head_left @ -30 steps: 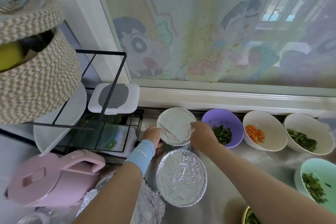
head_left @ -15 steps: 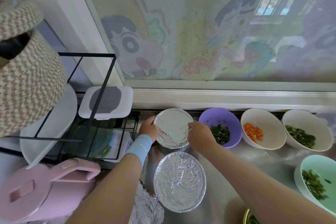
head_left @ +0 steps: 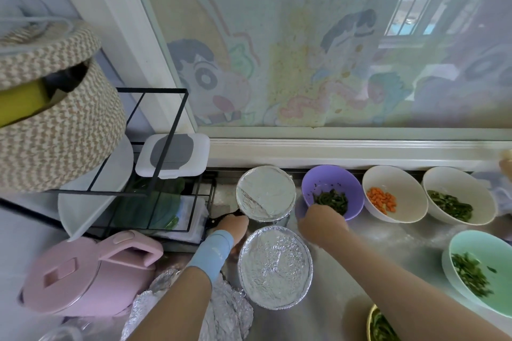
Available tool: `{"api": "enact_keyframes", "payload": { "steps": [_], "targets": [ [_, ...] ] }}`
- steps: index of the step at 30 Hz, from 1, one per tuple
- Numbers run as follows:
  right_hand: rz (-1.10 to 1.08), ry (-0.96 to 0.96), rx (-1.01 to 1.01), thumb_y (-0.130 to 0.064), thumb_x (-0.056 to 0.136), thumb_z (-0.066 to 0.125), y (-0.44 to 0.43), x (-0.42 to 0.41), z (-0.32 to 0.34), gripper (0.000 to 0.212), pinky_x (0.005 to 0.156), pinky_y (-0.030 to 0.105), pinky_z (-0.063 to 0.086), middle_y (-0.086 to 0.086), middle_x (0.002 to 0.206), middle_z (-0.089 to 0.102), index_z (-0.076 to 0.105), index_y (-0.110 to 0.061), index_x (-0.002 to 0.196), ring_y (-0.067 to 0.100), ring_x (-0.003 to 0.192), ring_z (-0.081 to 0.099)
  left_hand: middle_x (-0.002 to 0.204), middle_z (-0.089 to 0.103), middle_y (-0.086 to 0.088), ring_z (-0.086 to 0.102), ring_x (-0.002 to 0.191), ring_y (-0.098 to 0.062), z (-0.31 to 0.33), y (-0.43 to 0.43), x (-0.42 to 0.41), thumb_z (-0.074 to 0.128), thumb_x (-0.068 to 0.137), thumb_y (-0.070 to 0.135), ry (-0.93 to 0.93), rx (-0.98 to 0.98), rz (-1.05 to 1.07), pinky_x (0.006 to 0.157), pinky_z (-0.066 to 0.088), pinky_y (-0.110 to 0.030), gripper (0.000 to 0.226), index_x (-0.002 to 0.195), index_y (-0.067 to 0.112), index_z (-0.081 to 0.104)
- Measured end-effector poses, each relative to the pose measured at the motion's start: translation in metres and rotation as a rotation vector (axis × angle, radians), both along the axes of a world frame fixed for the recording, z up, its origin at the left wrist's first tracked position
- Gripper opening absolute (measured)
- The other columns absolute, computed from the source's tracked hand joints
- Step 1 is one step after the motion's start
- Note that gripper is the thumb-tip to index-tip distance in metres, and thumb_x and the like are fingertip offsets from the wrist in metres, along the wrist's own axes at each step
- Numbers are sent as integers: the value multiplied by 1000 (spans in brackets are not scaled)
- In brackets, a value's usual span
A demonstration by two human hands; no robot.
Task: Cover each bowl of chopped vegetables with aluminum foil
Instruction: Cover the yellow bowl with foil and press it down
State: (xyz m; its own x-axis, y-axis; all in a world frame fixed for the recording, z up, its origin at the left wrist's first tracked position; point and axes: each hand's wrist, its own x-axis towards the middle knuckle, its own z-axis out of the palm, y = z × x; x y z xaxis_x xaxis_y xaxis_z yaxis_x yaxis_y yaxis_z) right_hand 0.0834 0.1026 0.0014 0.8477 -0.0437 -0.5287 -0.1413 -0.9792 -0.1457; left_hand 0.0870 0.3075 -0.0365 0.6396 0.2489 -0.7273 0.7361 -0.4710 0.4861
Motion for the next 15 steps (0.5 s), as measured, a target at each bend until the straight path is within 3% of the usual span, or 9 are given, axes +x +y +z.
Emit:
{"api": "enact_keyframes", "payload": {
  "steps": [3, 5, 7, 9, 11, 13, 15],
  "targets": [
    [-235, 267, 142, -11, 79, 38, 1, -22, 4, 24, 61, 31, 56, 13, 73, 65, 57, -4, 91, 32, 66, 67, 116, 64, -7, 60, 98, -26, 0, -5, -17, 41, 88, 30, 153, -89, -6, 86, 47, -33, 39, 118, 17, 62],
    [-334, 300, 270, -9, 83, 37, 8, -30, 7, 24, 57, 38, 60, 22, 71, 68, 57, 4, 87, 36, 61, 70, 109, 65, -7, 61, 93, -28, -1, -1, -23, 43, 78, 39, 154, -113, 18, 83, 50, -34, 35, 102, 22, 62],
    [-356, 241, 308, -9, 87, 40, 14, -35, 8, 18, 61, 43, 62, 24, 78, 69, 55, 0, 80, 37, 68, 72, 99, 66, -8, 64, 90, -31, 0, 4, -27, 44, 76, 42, 118, -102, 51, 82, 56, -42, 34, 91, 15, 58],
    [-356, 191, 363, -10, 89, 44, 19, -37, 4, 18, 64, 39, 62, 22, 94, 69, 49, -10, 72, 35, 81, 72, 86, 63, -8, 63, 85, -29, 3, 10, -30, 44, 81, 37, 56, -62, 65, 88, 55, -44, 33, 88, 8, 57],
    [-365, 161, 415, -10, 90, 45, 24, -41, 4, 22, 64, 34, 61, 20, 105, 67, 46, -16, 69, 32, 89, 71, 88, 62, -13, 63, 91, -31, 0, 17, -30, 45, 84, 32, 24, -52, 88, 92, 53, -45, 30, 90, 5, 58],
    [-380, 162, 428, -10, 91, 45, 28, -43, 4, 22, 64, 34, 61, 19, 108, 67, 45, -17, 69, 31, 87, 70, 98, 67, -18, 65, 96, -33, 1, 23, -30, 47, 82, 31, 27, -69, 105, 93, 53, -47, 38, 100, 1, 61],
    [-361, 189, 411, -8, 92, 45, 29, -44, 6, 22, 59, 32, 58, 19, 106, 68, 48, -15, 71, 30, 86, 71, 93, 68, -15, 65, 87, -30, 6, 24, -34, 47, 85, 29, 30, -56, 93, 90, 54, -42, 34, 97, 1, 61]
  ]
}}
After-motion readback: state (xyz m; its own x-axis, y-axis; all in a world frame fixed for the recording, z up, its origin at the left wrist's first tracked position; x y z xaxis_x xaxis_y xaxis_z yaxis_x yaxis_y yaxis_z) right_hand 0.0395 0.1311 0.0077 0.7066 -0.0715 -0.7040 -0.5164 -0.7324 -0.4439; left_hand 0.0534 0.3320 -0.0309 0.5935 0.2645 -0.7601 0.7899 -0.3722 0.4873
